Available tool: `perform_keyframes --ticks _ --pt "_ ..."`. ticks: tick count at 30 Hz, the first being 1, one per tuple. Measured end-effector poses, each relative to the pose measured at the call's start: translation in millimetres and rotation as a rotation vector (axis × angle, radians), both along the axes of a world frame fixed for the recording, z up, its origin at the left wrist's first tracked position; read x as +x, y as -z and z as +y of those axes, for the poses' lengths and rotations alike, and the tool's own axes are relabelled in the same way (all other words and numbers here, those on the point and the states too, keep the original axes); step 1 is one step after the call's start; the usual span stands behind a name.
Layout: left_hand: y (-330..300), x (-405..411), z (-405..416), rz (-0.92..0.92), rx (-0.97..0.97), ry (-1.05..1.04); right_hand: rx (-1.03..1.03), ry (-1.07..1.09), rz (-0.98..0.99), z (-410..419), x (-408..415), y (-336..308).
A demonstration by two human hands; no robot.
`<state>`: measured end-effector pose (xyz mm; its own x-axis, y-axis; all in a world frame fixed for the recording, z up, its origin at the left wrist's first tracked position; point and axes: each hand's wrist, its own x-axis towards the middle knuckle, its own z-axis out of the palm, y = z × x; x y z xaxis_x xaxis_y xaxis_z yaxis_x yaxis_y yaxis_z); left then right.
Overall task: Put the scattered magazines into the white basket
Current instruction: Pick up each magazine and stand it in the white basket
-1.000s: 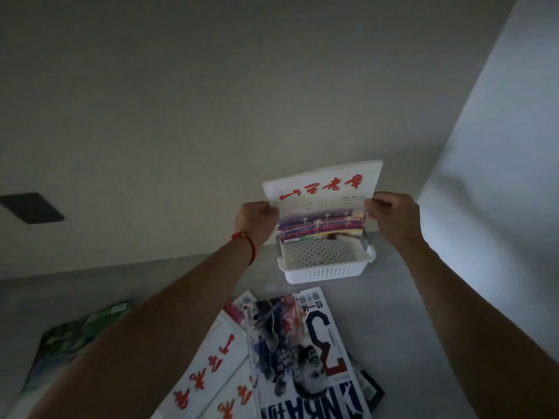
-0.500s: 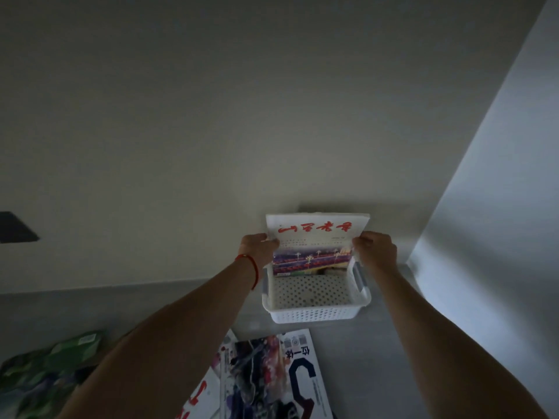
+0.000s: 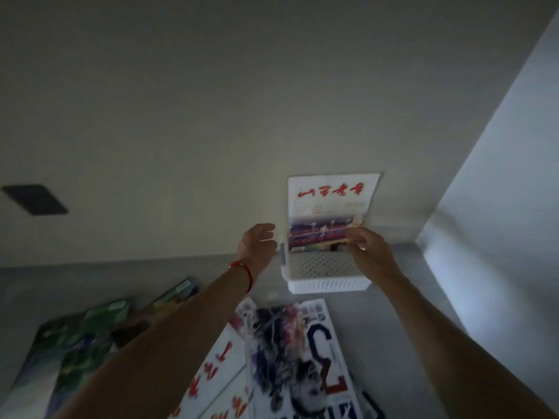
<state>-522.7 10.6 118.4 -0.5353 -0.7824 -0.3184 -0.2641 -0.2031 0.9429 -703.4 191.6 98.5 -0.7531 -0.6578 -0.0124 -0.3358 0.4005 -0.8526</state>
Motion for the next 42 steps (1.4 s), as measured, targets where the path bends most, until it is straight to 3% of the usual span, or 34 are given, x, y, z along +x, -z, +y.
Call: perform_keyframes --ticks 5,8,10,13,15,17,23,25,27,30,32,35,37,40,42 --pt "35 135 15 -0.357 -0.382 0.195 0.088 -0.271 0.024 13 123 29" --pt "69 216 21 -0.489 -0.461 0.287 0.226 -0.399 0.012 6 204 50" --pt "90 260 25 -0.578 -0.525 0.457 0.327 -0.437 0.017 0 260 67" --pt "113 306 28 -0.697 -0.798 0.691 0.633 -0.230 0.207 -4 327 91" --pt "123 323 30 -0.691 -0.933 0.783 0.874 -0.008 0.111 -1 345 101" --pt "128 331 28 -0.691 -0.969 0.808 0.952 0.101 0.039 9 345 107" --pt "117 308 32 -0.877 -0.838 0.874 0.980 -0.067 0.343 49 342 115" --pt "100 292 40 -0.843 -0.785 0.853 0.990 -0.130 0.441 61 343 114" --pt "82 272 48 -0.688 -0.868 0.779 0.890 -0.206 0.486 75 339 109" --pt "55 231 63 -0.279 -1.062 0.667 0.729 -0.333 0.533 97 325 94" --pt "41 195 72 -0.143 -1.046 0.749 0.667 -0.446 0.634 111 317 82" --pt "37 150 85 -0.322 -0.820 1.096 0.555 -0.588 0.841 141 301 75" --pt "54 136 89 -0.526 -0.822 1.241 0.489 -0.567 0.938 165 290 78" --pt "89 148 99 -0.812 -0.806 1.253 0.421 -0.272 0.912 192 284 87" --pt "106 161 115 -0.896 -0.856 1.179 0.474 -0.018 0.728 195 285 94"
